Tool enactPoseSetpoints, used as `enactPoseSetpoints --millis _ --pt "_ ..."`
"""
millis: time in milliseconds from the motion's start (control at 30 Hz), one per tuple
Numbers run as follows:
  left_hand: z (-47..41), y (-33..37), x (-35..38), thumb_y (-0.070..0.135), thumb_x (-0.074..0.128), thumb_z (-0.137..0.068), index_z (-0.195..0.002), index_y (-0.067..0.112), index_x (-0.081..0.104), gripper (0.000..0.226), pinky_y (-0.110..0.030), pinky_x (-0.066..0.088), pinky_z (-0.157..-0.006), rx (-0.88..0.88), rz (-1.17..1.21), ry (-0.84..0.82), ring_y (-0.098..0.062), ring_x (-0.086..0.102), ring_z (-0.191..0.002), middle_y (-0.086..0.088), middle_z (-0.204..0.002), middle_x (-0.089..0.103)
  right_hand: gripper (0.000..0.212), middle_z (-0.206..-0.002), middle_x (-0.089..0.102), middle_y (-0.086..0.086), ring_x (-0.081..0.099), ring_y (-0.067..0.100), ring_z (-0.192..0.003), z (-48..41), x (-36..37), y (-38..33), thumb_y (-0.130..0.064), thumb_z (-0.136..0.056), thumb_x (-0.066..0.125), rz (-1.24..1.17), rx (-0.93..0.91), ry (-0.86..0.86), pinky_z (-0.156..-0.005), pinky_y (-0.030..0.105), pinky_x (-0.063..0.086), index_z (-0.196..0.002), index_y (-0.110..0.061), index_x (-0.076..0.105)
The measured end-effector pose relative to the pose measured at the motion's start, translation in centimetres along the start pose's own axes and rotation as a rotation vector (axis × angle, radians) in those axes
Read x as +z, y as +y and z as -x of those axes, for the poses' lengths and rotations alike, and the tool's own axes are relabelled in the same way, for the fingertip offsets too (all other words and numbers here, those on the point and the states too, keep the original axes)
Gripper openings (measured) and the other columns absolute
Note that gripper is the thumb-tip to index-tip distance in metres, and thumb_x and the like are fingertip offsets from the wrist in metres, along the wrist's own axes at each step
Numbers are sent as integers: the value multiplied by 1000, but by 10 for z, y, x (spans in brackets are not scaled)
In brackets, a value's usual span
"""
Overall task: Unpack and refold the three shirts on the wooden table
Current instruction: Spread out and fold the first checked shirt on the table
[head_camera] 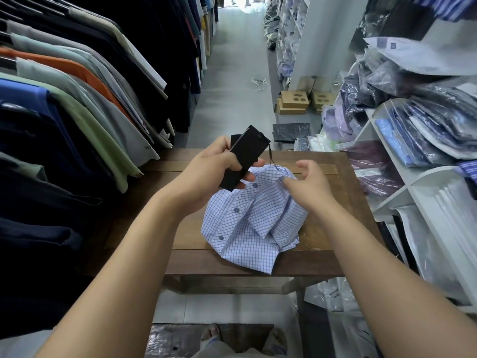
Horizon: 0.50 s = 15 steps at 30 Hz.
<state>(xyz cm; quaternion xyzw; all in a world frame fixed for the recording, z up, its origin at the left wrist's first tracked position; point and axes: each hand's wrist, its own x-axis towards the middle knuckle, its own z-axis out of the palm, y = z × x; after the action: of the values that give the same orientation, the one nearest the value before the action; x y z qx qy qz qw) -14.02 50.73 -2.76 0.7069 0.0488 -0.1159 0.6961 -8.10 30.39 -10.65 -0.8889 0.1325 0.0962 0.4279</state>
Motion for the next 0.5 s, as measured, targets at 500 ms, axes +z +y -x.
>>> enactPoseSetpoints --millis 500 --pt "-18 -13 -12 20 67 -84 -87 20 47 21 -25 38 -63 145 160 158 -10 56 -74 -3 -104 74 20 -69 46 -2 41 14 -64 3 4 7 -30 -93 57 -7 -45 -256 -60 30 34 -80 -16 51"
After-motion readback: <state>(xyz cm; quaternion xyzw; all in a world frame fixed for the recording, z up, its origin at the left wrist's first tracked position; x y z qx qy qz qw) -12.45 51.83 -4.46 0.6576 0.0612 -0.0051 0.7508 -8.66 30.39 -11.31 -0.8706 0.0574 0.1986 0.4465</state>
